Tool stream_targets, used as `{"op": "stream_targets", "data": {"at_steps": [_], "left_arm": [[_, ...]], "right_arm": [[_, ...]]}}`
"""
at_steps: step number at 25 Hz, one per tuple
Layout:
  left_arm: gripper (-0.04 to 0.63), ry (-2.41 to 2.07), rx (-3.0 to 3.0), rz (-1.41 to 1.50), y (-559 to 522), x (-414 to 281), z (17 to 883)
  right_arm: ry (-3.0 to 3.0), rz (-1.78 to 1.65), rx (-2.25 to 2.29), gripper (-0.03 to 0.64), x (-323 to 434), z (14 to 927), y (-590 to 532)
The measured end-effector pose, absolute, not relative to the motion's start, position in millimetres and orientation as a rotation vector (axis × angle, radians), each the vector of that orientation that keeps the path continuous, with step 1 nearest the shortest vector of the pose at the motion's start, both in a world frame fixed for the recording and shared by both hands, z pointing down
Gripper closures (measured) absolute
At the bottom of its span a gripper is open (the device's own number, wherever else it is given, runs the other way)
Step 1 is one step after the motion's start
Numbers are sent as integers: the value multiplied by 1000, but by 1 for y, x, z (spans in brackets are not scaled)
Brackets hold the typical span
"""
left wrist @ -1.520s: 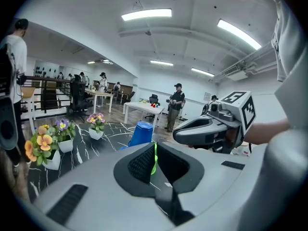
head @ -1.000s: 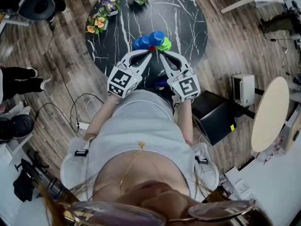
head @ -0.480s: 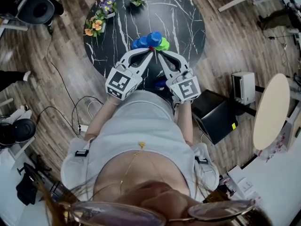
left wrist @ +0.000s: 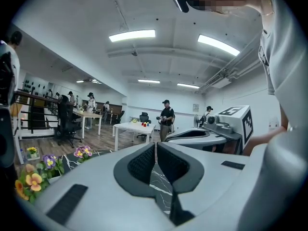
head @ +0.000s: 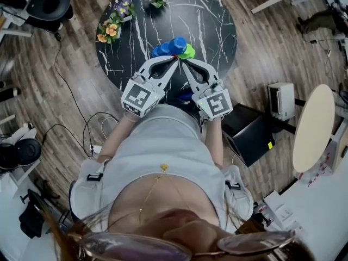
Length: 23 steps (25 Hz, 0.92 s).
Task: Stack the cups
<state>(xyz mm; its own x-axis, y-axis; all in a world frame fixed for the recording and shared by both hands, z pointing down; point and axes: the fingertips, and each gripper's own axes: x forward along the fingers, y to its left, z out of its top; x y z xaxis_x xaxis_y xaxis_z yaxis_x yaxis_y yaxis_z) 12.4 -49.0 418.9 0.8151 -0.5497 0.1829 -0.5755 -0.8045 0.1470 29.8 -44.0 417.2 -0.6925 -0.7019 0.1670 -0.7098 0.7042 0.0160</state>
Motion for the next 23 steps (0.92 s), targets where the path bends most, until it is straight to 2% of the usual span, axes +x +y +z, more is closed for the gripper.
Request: {"op": "stream_targets", "data": {"at_steps": [23], "left_arm": [[557, -873, 2802, 225, -51, 16, 426]], "right_arm": [[-2717, 57, 1158, 600, 41, 423, -51]]}}
